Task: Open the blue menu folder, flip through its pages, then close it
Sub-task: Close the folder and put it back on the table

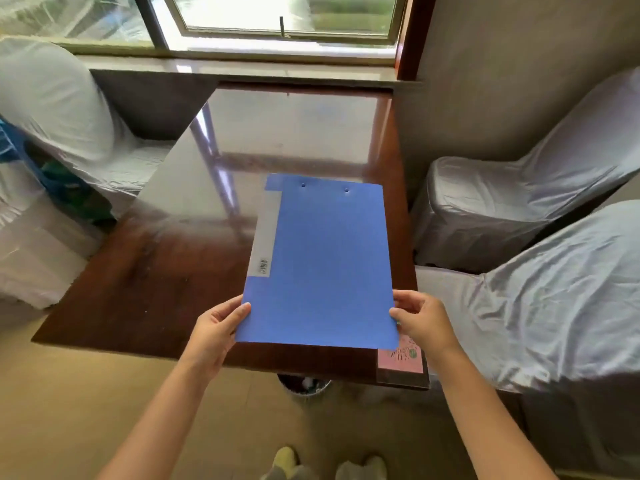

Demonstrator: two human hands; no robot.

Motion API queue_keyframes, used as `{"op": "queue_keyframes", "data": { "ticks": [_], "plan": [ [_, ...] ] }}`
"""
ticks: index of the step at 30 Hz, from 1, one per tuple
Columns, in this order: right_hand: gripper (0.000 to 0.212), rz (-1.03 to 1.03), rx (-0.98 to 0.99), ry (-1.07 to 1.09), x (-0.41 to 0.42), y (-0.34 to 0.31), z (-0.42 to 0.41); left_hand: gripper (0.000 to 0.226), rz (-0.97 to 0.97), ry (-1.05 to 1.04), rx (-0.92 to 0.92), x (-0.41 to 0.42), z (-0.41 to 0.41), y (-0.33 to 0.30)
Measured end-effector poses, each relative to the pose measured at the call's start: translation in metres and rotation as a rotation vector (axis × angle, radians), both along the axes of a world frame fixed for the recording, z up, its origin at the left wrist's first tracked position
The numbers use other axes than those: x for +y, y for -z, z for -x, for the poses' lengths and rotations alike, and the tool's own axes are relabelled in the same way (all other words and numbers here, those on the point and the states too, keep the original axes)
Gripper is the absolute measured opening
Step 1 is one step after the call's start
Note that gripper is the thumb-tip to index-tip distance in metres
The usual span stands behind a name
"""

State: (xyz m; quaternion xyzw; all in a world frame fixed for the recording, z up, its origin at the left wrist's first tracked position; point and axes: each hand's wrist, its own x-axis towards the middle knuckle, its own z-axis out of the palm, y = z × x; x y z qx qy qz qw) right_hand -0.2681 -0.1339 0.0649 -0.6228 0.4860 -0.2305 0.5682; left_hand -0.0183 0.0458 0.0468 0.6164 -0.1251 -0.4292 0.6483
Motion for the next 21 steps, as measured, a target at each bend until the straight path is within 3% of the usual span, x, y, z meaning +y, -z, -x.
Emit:
{"op": "queue_keyframes", "data": {
  "ticks": [9,14,16,18,21],
  "plan": [
    [0.024,0.059,0.343,0.028,0.017,0.078,-0.033,0.021,-0.24,0.068,-0.092,0.008,-0.025,0.067],
    [0.025,0.091,0.492,0.023,0.032,0.103,-0.041,0.021,-0.402,0.231,-0.274,0.012,-0.036,0.093],
    [0.023,0.122,0.54,0.027,0.035,0.107,-0.044,0.02,-0.488,0.305,-0.422,0.011,-0.038,0.098],
    [0.024,0.181,0.616,0.007,0.038,0.11,-0.045,0.025,-0.591,0.366,-0.693,0.009,-0.036,0.1],
    [0.04,0.406,0.786,-0.048,0.047,0.109,-0.041,0.058,-0.65,0.283,-0.982,0.008,-0.031,0.1]
  ]
}}
